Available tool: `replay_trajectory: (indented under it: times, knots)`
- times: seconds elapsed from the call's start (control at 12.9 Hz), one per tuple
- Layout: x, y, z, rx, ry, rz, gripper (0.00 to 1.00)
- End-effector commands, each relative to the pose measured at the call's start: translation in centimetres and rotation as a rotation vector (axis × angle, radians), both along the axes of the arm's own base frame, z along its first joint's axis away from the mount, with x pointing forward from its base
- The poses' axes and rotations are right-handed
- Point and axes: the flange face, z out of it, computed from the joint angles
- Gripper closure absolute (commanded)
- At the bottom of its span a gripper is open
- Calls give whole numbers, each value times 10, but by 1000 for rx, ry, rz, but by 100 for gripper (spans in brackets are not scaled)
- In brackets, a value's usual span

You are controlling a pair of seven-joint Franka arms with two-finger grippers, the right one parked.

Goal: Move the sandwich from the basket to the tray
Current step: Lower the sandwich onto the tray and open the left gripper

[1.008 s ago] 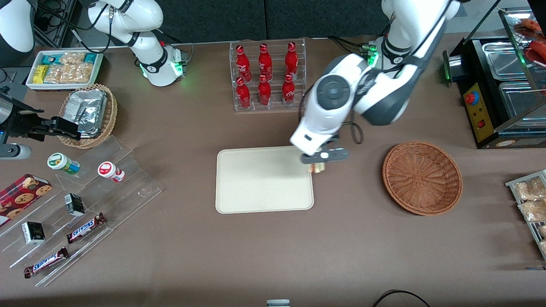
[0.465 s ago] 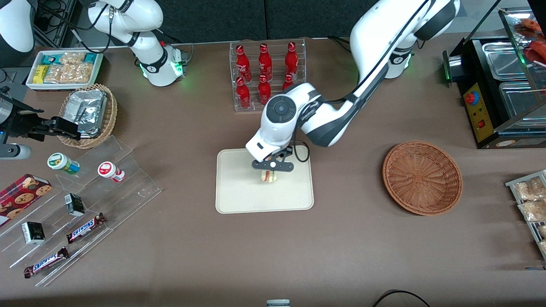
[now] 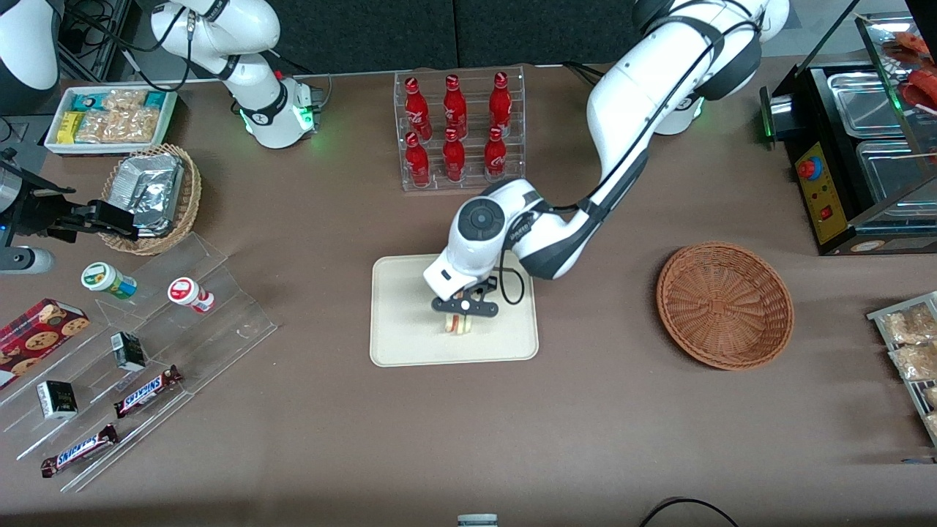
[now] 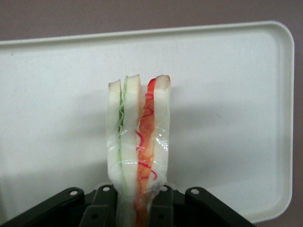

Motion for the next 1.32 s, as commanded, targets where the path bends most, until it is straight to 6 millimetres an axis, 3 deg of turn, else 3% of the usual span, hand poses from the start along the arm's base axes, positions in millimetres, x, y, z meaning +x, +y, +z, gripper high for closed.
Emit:
replay_trajectory:
  times: [0.0, 0.23, 0.31, 0.39, 0.47, 0.54, 0.7, 0.85, 1.24]
  knots:
    - [9, -12, -10, -12, -18, 62, 85]
    - [2, -13, -28, 37, -27, 75, 84]
    - [1, -13, -30, 45, -28, 91, 74]
    - [1, -13, -31, 46, -24, 106, 36]
    - [1, -13, -29, 43, -27, 110, 24]
    - [2, -13, -24, 39, -29, 130, 0]
    - [6, -13, -1, 26, -45, 194, 0]
    - [18, 2, 43, 21, -56, 246, 0]
    - [38, 83, 125, 89, -37, 267, 0]
